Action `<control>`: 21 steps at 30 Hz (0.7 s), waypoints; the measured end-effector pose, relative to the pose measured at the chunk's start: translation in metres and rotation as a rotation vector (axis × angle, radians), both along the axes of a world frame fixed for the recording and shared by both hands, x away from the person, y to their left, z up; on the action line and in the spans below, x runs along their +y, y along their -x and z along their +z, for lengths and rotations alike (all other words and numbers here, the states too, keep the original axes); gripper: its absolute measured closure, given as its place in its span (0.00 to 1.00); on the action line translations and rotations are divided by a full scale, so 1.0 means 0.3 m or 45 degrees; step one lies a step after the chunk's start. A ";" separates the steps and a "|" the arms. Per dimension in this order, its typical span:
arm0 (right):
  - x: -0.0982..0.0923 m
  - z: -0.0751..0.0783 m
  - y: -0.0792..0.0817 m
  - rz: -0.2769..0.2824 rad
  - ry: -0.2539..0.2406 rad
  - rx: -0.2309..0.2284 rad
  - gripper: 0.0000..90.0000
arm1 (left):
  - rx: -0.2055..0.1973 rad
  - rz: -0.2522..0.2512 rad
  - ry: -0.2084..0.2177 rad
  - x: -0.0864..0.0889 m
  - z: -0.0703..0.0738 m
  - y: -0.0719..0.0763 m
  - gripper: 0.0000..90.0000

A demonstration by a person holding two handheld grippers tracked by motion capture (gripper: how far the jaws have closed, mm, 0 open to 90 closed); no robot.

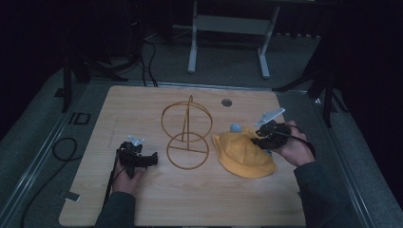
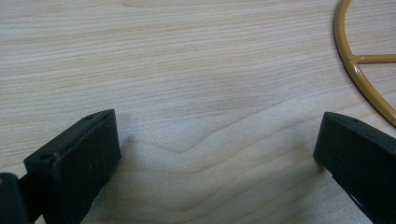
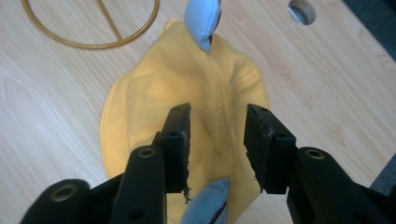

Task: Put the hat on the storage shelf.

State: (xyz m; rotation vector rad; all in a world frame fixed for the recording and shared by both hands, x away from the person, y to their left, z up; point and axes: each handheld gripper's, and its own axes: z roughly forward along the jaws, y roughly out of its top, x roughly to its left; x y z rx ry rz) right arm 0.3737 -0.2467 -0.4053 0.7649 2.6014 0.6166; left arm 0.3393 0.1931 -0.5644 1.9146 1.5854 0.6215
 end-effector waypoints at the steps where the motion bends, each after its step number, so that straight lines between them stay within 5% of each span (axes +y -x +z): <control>1: 0.005 -0.002 -0.004 0.004 0.012 0.011 0.69 | 0.000 0.000 0.000 0.000 0.000 0.000 0.00; 13: 0.053 -0.012 -0.056 0.008 0.082 0.091 0.72 | -0.002 0.000 0.000 0.000 0.000 0.000 0.00; 21: 0.074 -0.031 -0.105 -0.006 0.147 0.214 0.66 | 0.000 -0.002 -0.003 0.000 0.000 0.000 0.00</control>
